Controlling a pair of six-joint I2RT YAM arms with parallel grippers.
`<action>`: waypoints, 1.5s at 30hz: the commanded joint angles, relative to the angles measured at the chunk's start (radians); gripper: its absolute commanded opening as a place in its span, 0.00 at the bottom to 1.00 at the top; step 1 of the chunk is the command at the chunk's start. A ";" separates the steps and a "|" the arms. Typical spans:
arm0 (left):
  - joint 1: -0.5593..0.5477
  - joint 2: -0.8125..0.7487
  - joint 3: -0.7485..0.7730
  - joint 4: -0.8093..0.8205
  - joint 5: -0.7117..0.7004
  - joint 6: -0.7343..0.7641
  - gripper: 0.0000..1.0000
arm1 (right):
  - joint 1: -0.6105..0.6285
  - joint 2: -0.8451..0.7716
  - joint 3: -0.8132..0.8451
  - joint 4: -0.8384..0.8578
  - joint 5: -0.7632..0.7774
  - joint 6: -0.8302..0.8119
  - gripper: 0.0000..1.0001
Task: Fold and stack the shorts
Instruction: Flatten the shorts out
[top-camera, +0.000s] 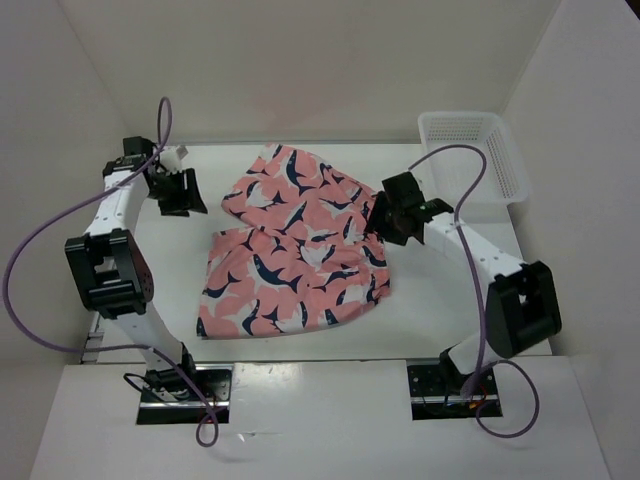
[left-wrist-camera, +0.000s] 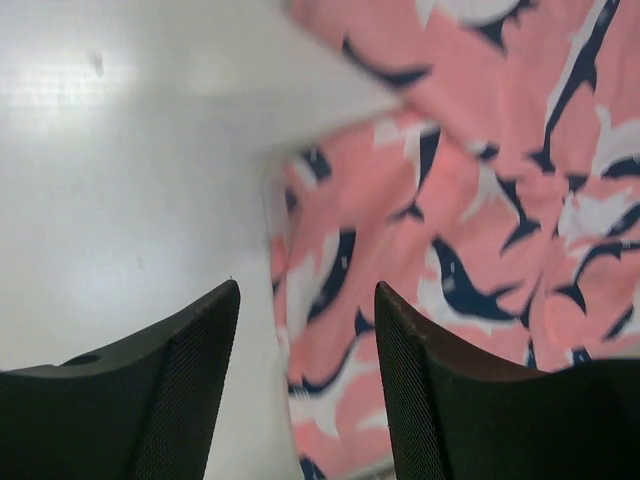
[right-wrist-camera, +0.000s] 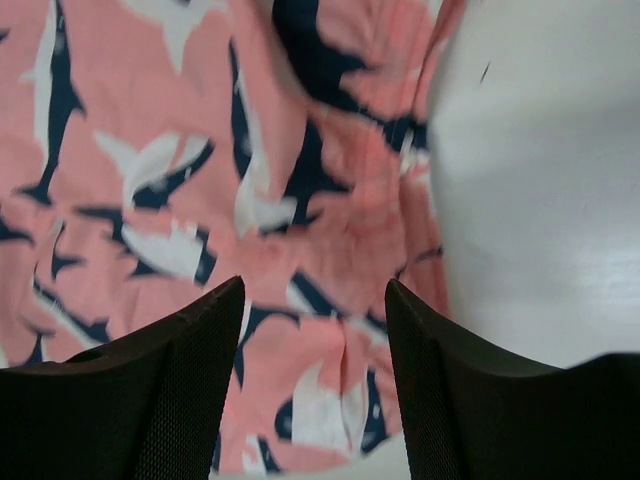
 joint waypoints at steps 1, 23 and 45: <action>-0.063 0.078 0.068 0.207 0.053 0.004 0.64 | -0.061 0.085 0.123 0.134 0.084 -0.098 0.64; -0.181 0.442 0.190 0.373 -0.097 0.004 0.27 | -0.179 0.452 0.334 0.142 0.084 -0.254 0.69; -0.141 -0.218 -0.450 -0.105 -0.197 0.004 0.68 | 0.023 -0.102 -0.096 -0.097 0.040 -0.003 0.73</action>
